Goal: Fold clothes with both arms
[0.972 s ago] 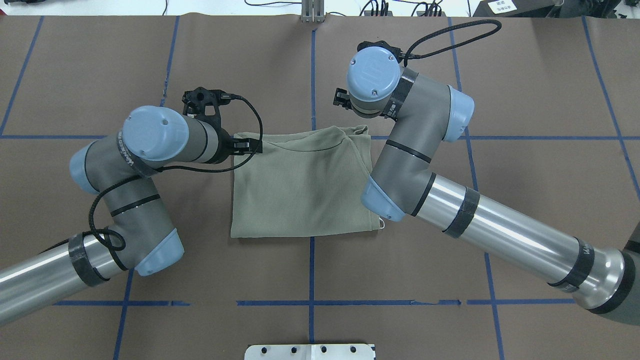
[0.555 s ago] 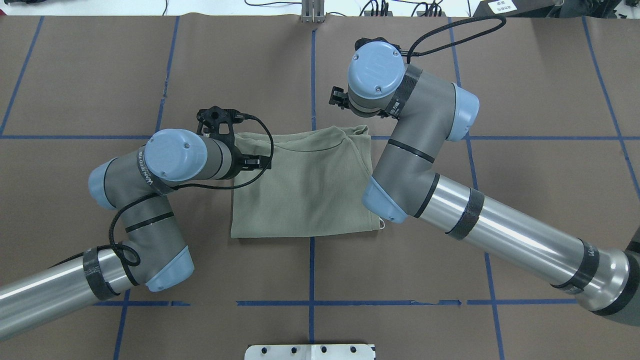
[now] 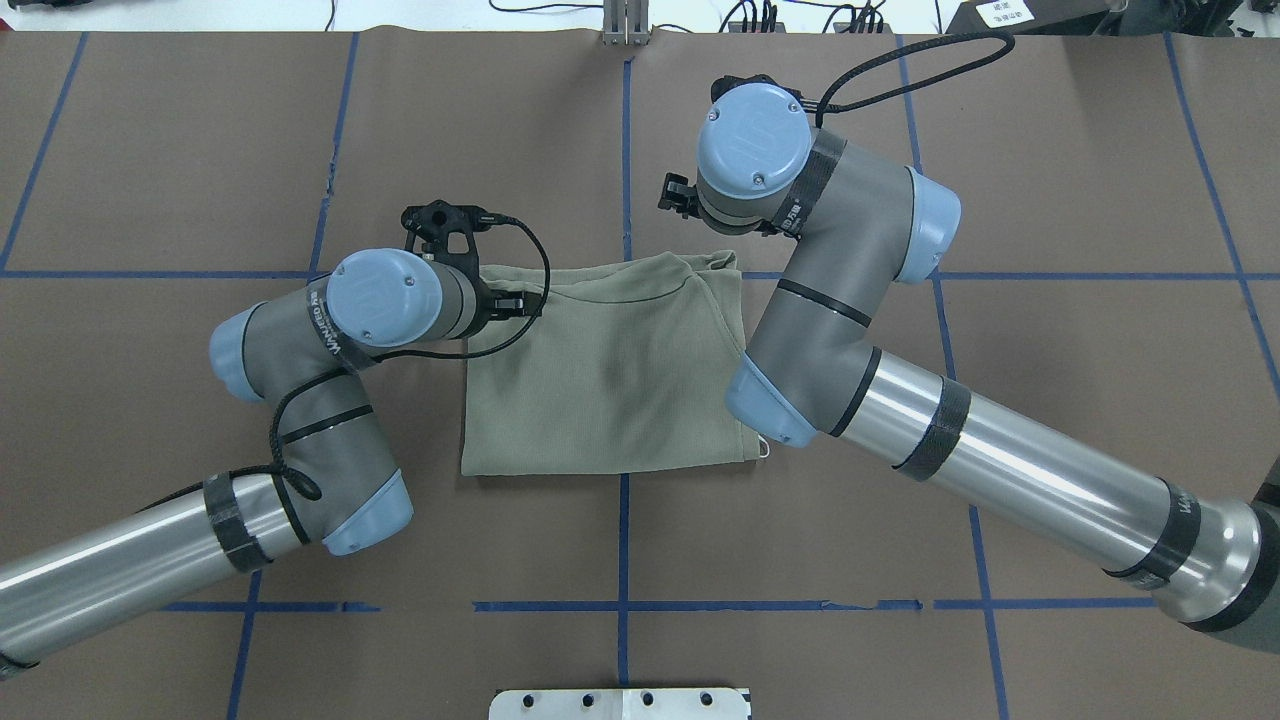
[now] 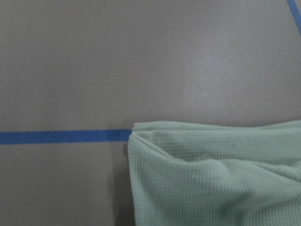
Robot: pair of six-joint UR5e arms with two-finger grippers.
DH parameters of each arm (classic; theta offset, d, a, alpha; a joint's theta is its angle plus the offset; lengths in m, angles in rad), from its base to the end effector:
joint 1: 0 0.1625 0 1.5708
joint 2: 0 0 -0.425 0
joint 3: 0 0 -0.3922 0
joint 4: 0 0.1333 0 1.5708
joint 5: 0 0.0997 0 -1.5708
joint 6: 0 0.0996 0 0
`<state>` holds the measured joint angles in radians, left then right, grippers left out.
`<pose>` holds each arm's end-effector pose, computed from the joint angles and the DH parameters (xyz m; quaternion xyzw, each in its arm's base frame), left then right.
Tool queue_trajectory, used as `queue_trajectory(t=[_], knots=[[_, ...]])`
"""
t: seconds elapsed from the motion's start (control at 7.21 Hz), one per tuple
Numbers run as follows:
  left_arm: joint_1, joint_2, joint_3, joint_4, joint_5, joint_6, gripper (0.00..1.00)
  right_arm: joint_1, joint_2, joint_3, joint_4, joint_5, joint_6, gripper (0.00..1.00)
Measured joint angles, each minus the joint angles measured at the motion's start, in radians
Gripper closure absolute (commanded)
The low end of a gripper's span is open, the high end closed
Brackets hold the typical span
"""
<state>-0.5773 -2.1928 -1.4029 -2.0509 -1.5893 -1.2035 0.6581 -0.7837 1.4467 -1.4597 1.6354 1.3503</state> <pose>0.5479 -0.5137 0.3149 0.1975 0.4047 -0.0894 0.8884 -0.5165 -0.5596 0.2225 0.1334 -0.3542 0.1890 0.9061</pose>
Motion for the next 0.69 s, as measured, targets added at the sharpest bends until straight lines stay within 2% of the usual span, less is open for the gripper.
queue_trajectory(t=[0.28, 0.42, 0.69], knots=[[-0.082, -0.107, 0.189, -0.026, -0.002, -0.004, 0.00, 0.000, -0.007, 0.001, 0.004, 0.000, 0.000, 0.00], [-0.117, -0.125, 0.233, -0.042, -0.012, 0.013, 0.00, 0.000, -0.009, 0.002, 0.006, 0.000, 0.000, 0.00], [-0.162, -0.131, 0.225, -0.047, -0.112, 0.062, 0.00, 0.000, -0.012, 0.008, 0.008, 0.007, -0.003, 0.00]])
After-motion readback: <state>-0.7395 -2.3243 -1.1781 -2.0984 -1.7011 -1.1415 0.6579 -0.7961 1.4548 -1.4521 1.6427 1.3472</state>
